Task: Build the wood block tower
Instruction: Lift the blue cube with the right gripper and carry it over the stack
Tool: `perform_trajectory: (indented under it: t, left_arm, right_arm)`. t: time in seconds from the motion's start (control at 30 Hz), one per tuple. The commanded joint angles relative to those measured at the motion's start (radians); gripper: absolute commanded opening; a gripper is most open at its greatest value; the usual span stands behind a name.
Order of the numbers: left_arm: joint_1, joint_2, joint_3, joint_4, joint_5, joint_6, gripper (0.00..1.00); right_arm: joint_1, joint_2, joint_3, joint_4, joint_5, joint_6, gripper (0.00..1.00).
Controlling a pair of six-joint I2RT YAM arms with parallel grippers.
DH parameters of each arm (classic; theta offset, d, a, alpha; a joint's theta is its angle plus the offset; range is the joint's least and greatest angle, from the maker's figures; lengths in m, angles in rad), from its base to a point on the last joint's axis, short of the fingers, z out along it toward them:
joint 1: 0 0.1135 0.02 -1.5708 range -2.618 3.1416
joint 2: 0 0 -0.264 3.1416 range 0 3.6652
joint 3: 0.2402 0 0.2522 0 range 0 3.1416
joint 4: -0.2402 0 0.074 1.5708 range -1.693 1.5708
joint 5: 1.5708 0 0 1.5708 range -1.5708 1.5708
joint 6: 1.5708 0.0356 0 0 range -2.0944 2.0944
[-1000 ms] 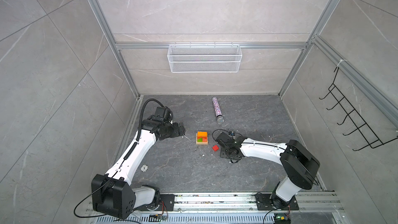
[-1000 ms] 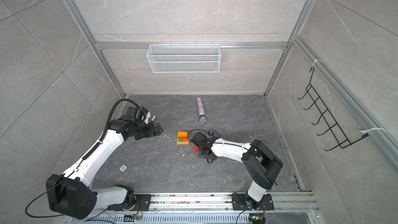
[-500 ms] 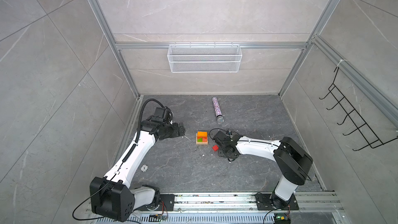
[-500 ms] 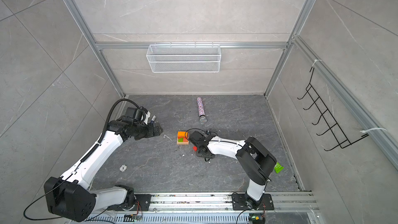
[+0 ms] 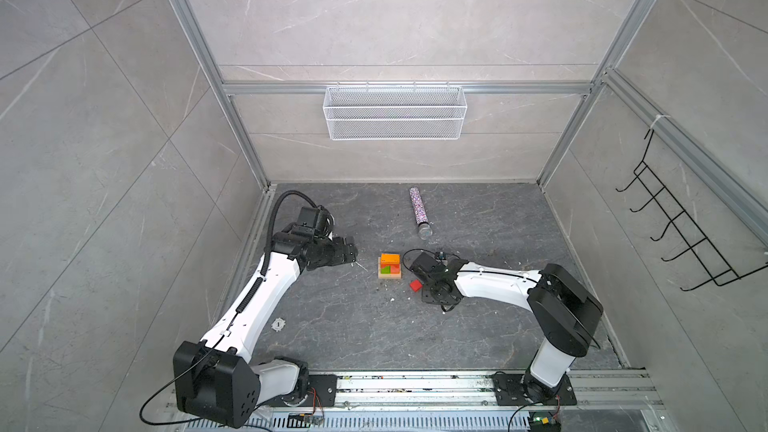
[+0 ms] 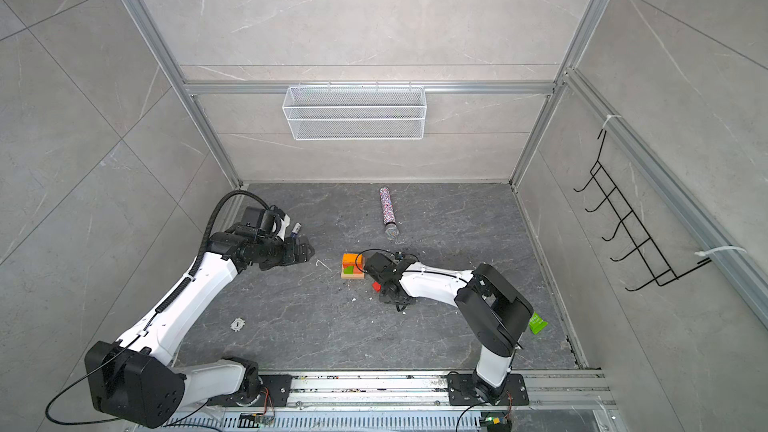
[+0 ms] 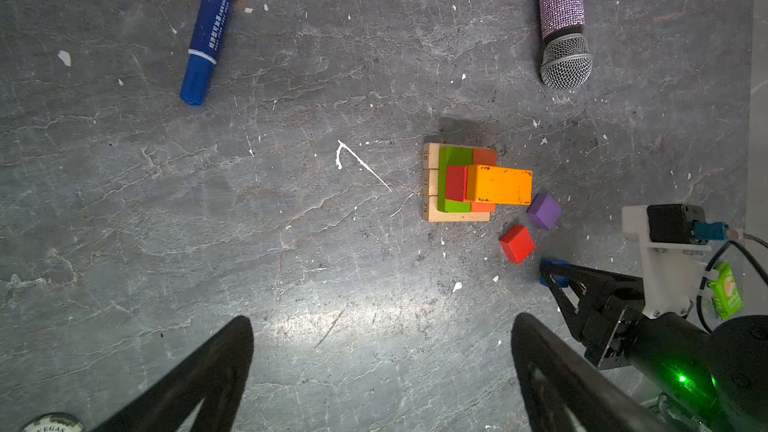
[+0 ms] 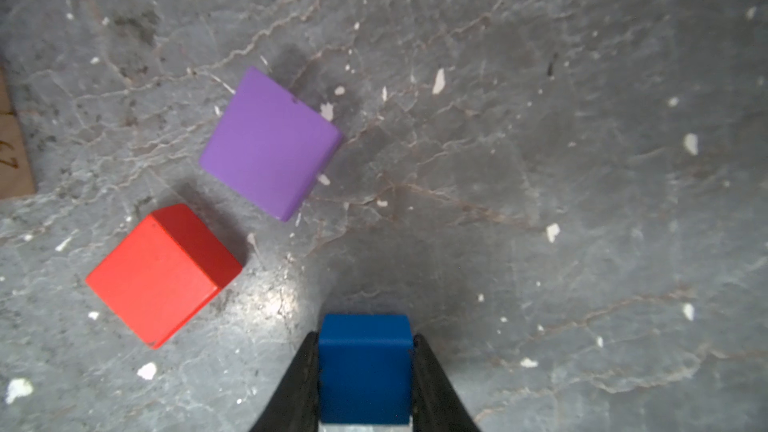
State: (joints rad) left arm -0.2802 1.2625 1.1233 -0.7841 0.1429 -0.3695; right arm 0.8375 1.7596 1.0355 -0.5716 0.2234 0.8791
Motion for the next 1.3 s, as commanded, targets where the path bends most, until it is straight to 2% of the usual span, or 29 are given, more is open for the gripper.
perform_trajectory:
  t: [0.0, 0.77, 1.27]
  left_arm:
    - [0.004, -0.021, 0.006, -0.004, 0.021, 0.021, 0.99]
    - [0.010, -0.010, 0.000, -0.008, 0.045, 0.020, 0.99]
    - [0.024, -0.009, 0.006, -0.070, 0.017, 0.025, 0.99]
  right_arm:
    - [0.006, -0.020, 0.033, -0.052, 0.018, -0.032, 0.00]
    - [0.005, 0.016, 0.424, -0.258, -0.006, -0.106, 0.00]
    - [0.006, 0.189, 0.723, -0.350, -0.057, -0.135, 0.00]
